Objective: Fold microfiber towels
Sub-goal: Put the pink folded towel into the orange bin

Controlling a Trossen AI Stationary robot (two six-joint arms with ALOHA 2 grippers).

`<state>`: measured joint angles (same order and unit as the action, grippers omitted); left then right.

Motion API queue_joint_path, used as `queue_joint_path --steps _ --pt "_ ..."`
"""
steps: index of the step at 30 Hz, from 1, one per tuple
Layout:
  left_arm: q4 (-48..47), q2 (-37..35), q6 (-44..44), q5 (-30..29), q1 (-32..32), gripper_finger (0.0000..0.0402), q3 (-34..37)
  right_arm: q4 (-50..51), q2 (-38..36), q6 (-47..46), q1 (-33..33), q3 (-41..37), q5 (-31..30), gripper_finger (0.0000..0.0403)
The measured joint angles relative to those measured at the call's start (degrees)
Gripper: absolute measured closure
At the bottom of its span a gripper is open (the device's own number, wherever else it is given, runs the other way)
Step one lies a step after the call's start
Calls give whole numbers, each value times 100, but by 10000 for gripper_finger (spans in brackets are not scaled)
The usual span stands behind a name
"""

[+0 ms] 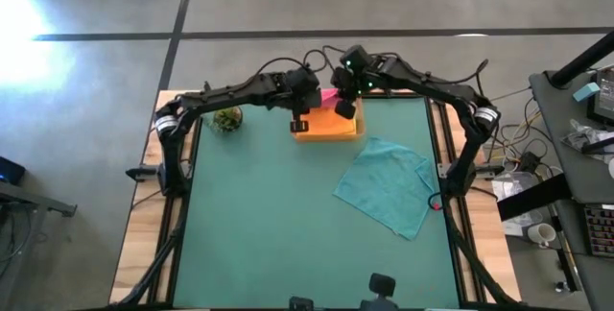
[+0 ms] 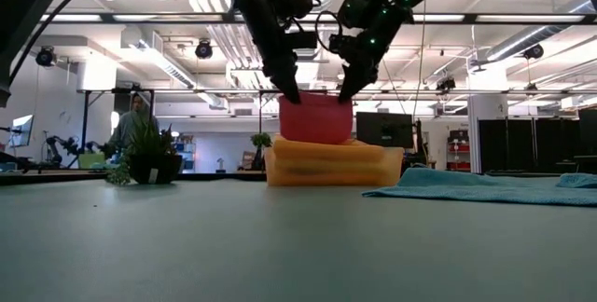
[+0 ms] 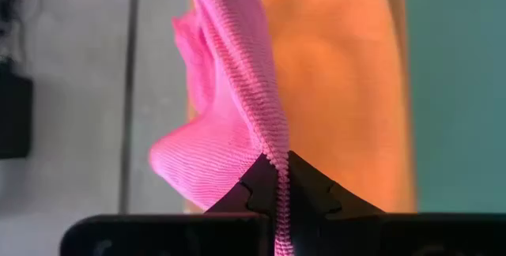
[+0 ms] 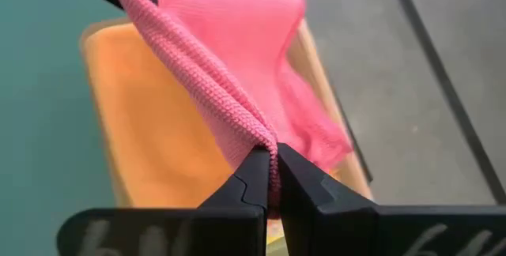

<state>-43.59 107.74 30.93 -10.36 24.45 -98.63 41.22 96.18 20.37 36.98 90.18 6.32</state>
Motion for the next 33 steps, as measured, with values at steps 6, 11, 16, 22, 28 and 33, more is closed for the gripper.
queue_joint_path --steps 6,11,16,22,28,33 --pt "-269 0 -257 487 -59 401 143 91 0 -333 -293 -417 34 394" --pt "-226 22 -525 951 -70 401 368 67 0 -590 -440 -885 98 394" --pt "-48 24 -515 961 -81 401 619 -59 0 -783 -534 -1080 57 394" --pt "20 23 -510 943 -79 389 686 -100 0 -1041 -549 -1087 -45 389" --pt "18 22 -509 915 -72 327 673 -24 0 -1184 -533 -1102 -141 352" --pt "57 21 -511 790 -72 267 673 -66 -3 -1428 -524 -1102 -128 298"
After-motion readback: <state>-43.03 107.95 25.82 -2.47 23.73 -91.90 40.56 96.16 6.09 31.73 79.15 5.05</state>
